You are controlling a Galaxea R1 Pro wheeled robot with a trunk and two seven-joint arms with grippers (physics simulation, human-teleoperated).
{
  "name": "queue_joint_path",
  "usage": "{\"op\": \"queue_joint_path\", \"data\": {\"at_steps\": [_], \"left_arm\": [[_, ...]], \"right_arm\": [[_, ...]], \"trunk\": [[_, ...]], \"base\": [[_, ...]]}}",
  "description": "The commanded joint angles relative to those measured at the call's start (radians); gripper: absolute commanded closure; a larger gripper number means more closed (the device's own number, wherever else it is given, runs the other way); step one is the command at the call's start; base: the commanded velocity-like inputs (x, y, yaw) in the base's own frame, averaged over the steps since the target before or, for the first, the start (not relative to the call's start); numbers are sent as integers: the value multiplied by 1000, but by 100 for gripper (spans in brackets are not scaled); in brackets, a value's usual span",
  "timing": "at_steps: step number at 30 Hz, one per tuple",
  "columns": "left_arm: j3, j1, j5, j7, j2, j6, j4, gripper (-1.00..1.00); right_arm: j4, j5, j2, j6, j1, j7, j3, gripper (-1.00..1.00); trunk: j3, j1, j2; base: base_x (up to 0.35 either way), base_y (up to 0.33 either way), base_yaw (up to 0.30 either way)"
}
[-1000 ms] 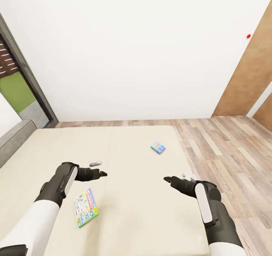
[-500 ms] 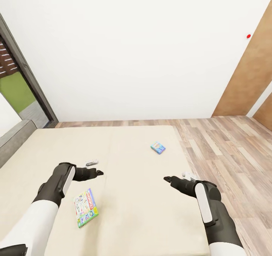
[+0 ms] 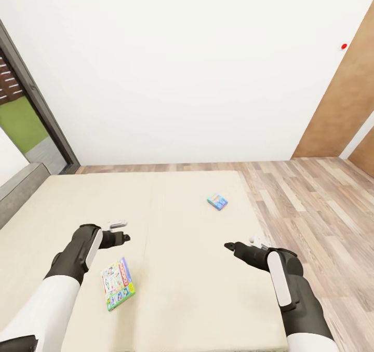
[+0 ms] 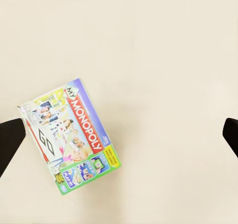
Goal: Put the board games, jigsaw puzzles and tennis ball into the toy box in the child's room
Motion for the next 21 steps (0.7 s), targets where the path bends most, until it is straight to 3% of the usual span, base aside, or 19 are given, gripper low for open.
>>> {"op": "queue_joint_path", "data": {"at_steps": [1, 7, 21], "left_arm": [[2, -1, 0, 6, 0, 4, -1, -100], [2, -1, 0, 43, 0, -9, -1, -100], [2, -1, 0, 49, 0, -14, -1, -100]], "right_arm": [[-1, 1, 1, 5, -1, 2, -1, -100], [-1, 1, 1, 6, -1, 2, 1, -100], [-4, 1, 1, 8, 0, 3, 2, -100]], "trunk": [[-3, 1, -2], [-13, 1, -2], [-36, 1, -2]], "base": [[0, 0, 0], [0, 0, 0], [0, 0, 0]]}}
